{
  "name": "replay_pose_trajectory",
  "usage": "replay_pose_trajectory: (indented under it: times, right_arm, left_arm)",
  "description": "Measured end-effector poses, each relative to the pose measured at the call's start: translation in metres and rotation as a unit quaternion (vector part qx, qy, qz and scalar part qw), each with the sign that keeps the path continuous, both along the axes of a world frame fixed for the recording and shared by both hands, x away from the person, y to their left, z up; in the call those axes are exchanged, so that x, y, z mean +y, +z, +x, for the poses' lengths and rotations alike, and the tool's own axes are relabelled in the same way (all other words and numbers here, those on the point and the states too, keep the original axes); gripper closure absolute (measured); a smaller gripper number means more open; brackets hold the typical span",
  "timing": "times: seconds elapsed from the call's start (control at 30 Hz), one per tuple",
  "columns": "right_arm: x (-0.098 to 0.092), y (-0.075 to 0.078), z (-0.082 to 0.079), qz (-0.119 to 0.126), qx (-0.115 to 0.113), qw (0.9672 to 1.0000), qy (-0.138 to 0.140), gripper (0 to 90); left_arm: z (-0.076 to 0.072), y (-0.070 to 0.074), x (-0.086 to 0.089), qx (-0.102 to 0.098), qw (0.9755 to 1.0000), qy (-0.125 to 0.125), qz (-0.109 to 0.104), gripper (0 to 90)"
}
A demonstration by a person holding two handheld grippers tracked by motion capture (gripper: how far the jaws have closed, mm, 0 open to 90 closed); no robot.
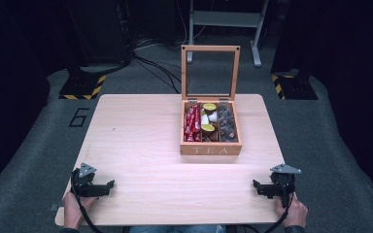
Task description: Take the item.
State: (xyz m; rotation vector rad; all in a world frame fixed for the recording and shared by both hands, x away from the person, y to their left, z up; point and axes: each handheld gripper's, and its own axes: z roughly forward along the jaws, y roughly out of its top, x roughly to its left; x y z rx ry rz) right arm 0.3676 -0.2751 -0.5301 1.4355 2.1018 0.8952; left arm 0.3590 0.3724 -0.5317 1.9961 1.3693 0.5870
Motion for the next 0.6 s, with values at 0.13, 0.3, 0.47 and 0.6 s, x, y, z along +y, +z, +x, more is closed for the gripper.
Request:
replay_pose_trajectory:
  times: [0.13, 0.3, 0.47, 0.6]
  right_arm:
    - [0.0, 0.0, 0.0, -0.003, 0.002, 1.0, 0.004, 0.0]
    - [0.0, 0.0, 0.001, -0.001, 0.002, 1.0, 0.006, 0.0]
    - [-0.001, 0.0, 0.002, -0.002, 0.0, 1.0, 0.008, 0.0]
    - [-0.001, 0.0, 0.002, -0.003, 0.002, 1.0, 0.008, 0.0]
  left_arm:
    - [0.005, 0.0, -0.002, 0.0, 1.0, 0.007, 0.0, 0.0]
    - [0.008, 0.004, -0.006, -0.001, 1.0, -0.001, -0.001, 0.0]
    - [0.013, 0.016, -0.016, -0.007, 0.9998, -0.019, -0.002, 0.0]
    - [0.017, 0.022, -0.02, -0.007, 0.9996, -0.028, -0.005, 0.0]
